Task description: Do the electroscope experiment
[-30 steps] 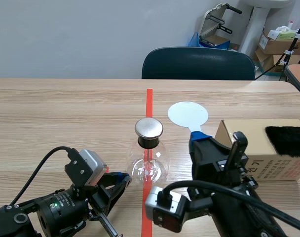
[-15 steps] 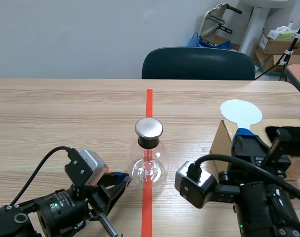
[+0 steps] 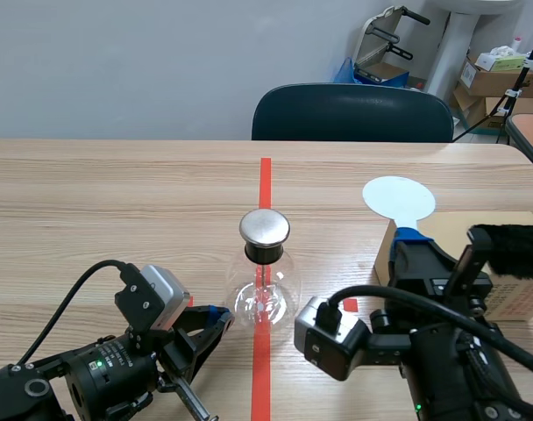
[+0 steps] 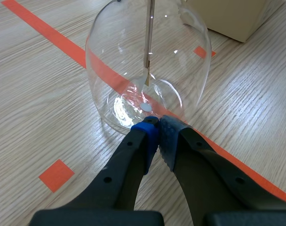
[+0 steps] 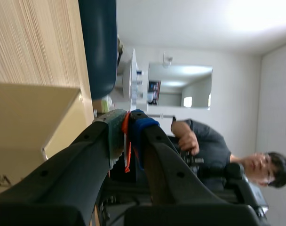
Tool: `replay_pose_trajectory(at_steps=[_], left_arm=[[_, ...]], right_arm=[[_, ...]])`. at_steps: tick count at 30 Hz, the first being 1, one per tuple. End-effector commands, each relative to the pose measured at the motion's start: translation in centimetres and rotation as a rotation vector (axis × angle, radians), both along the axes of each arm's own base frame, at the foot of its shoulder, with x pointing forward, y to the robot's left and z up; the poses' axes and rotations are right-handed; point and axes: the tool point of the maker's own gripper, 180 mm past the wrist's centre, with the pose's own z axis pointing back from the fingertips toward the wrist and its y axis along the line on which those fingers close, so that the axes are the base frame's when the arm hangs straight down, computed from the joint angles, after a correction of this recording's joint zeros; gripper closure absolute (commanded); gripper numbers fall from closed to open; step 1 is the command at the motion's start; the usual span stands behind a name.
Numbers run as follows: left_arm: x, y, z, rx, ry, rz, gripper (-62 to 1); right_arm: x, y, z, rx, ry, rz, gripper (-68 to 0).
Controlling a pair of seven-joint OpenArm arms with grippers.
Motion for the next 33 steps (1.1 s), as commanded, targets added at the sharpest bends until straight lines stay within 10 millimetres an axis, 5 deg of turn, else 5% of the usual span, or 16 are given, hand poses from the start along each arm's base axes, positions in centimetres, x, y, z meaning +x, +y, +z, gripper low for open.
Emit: replay_pose_trajectory(at_steps=[1, 18, 33], left_arm=[[0.2, -0.4, 0.6, -0.023, -0.015, -0.002, -2.7], [0.2, -0.4, 0.6, -0.023, -0.015, -0.002, -2.7], [0.2, -0.4, 0.6, -0.023, -0.015, -0.002, -2.7]], right_arm=[[0.2, 0.5, 0.9, 0.002, -0.032, 0.041, -0.8], [-2.2, 7.0, 0.6, -0.002, -0.018, 0.431, -0.8], [-3.3, 8.5, 0.5, -0.003, -0.014, 0.531, -0.8]])
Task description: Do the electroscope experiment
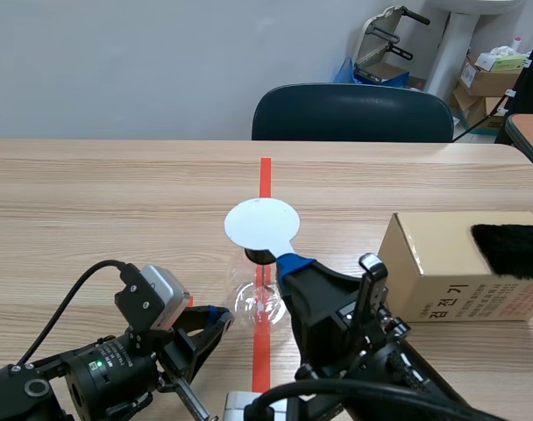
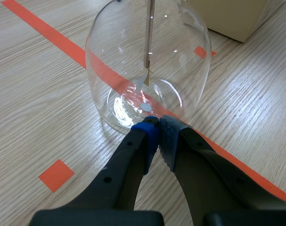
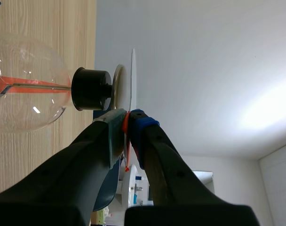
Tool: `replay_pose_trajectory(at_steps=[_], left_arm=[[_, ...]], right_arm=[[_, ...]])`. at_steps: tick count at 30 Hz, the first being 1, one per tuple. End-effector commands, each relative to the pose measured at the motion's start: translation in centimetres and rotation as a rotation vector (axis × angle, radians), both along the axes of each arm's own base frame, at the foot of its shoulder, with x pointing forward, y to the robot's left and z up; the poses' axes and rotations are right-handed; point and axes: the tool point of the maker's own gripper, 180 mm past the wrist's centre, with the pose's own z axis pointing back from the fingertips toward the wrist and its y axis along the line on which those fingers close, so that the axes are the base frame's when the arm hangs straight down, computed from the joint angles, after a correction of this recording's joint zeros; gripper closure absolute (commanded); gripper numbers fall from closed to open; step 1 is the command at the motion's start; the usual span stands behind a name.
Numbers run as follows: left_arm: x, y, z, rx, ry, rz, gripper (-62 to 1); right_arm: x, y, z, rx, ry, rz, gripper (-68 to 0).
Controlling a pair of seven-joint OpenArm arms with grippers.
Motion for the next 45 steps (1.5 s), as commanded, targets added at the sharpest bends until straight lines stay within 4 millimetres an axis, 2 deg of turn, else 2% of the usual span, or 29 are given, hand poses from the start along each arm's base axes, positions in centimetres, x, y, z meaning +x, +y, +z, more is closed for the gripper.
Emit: replay_pose_trajectory(at_steps=[1, 17, 27, 33, 39, 45], left_arm=[[0.2, -0.4, 0.6, -0.023, -0.015, -0.002, -2.7], [0.2, -0.4, 0.6, -0.023, -0.015, -0.002, -2.7], [0.2, -0.4, 0.6, -0.023, -0.015, -0.002, -2.7], [0.2, -0.4, 0.6, -0.023, -0.015, -0.002, -2.7], [0.2, -0.4, 0.6, -0.023, -0.015, -0.002, -2.7], [0.2, -0.4, 0.6, -0.023, -0.015, -0.002, -2.7]], right_arm=[[0.3, -0.2, 0.8, 0.002, -0.034, 0.003, -0.8], [0.6, -0.5, 0.9, 0.002, -0.035, -0.021, -0.8], [2.9, -4.7, 1.1, 0.005, -0.045, -0.288, -0.8], [3.5, -6.9, 1.2, 0.006, -0.049, -0.417, -0.8], [3.8, -8.3, 1.2, 0.007, -0.052, -0.496, -0.8], [3.9, -8.7, 1.2, 0.007, -0.053, -0.515, -0.8]])
